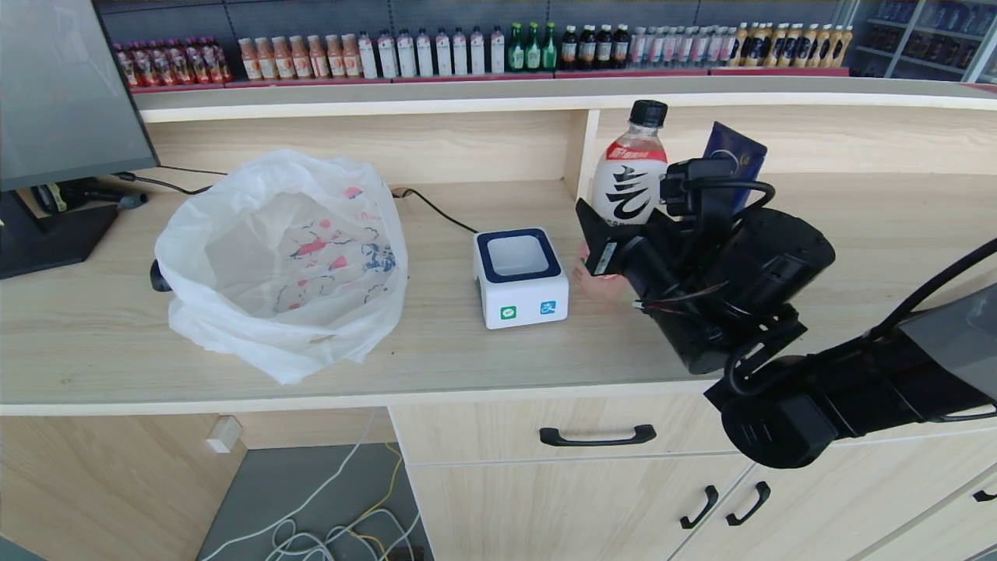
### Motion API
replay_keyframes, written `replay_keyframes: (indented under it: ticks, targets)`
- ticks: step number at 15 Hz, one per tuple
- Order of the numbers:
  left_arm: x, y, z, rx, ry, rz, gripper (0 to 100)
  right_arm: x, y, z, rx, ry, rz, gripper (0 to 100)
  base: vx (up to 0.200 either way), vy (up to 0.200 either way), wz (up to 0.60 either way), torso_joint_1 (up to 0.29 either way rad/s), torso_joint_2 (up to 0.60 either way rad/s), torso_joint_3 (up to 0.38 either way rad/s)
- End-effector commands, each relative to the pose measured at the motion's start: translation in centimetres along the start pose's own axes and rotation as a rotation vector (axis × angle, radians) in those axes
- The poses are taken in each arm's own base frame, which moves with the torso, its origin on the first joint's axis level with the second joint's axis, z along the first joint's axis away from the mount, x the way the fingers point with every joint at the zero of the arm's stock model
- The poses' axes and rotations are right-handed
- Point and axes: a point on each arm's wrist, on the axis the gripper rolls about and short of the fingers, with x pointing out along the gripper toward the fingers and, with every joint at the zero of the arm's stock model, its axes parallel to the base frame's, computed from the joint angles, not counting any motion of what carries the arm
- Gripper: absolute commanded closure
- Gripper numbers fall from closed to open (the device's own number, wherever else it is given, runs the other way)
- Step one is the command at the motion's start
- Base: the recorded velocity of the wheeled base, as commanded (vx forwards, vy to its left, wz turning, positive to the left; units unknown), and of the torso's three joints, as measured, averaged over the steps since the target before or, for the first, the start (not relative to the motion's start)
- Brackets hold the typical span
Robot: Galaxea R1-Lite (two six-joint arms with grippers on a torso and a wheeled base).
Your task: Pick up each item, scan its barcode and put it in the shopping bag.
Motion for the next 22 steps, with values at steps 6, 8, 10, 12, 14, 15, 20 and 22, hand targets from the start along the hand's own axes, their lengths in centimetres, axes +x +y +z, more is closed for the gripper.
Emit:
replay_keyframes:
  ticks: [6,8,10,12,14,15,20,22]
  targets:
    - [0.0,0.0,0.0,0.0,0.0,0.001,0,-5.9,0.1,4.0,0.0,0.007,0.064,100,0.0,0.0,0.0,0.0,0.0,0.0]
    - [0.0,0.0,0.0,0.0,0.0,0.001,0,-8.0,0.1,4.9,0.004,0.005,0.087,100,0.0,0.0,0.0,0.0,0.0,0.0]
    - [0.0,0.0,0.0,0.0,0.0,0.001,0,-9.6,-0.1,5.5,0.007,0.01,0.104,100,0.0,0.0,0.0,0.0,0.0,0.0]
    - [0.0,0.0,0.0,0.0,0.0,0.001,0,-11.0,-0.6,5.7,0.004,0.027,0.109,100,0.0,0.0,0.0,0.0,0.0,0.0]
    - [0.0,0.0,0.0,0.0,0.0,0.001,0,-12.9,-1.3,5.5,-0.007,0.054,0.114,100,0.0,0.0,0.0,0.0,0.0,0.0]
    - [0.0,0.0,0.0,0.0,0.0,0.001,0,-14.0,-1.6,5.0,-0.013,0.073,0.12,100,0.0,0.0,0.0,0.0,0.0,0.0]
    - [0.0,0.0,0.0,0.0,0.0,0.001,0,-15.9,-1.5,4.7,-0.002,0.074,0.156,100,0.0,0.0,0.0,0.0,0.0,0.0]
    - [0.0,0.0,0.0,0.0,0.0,0.001,0,-16.0,-1.4,4.9,-0.008,0.066,0.163,100,0.0,0.0,0.0,0.0,0.0,0.0]
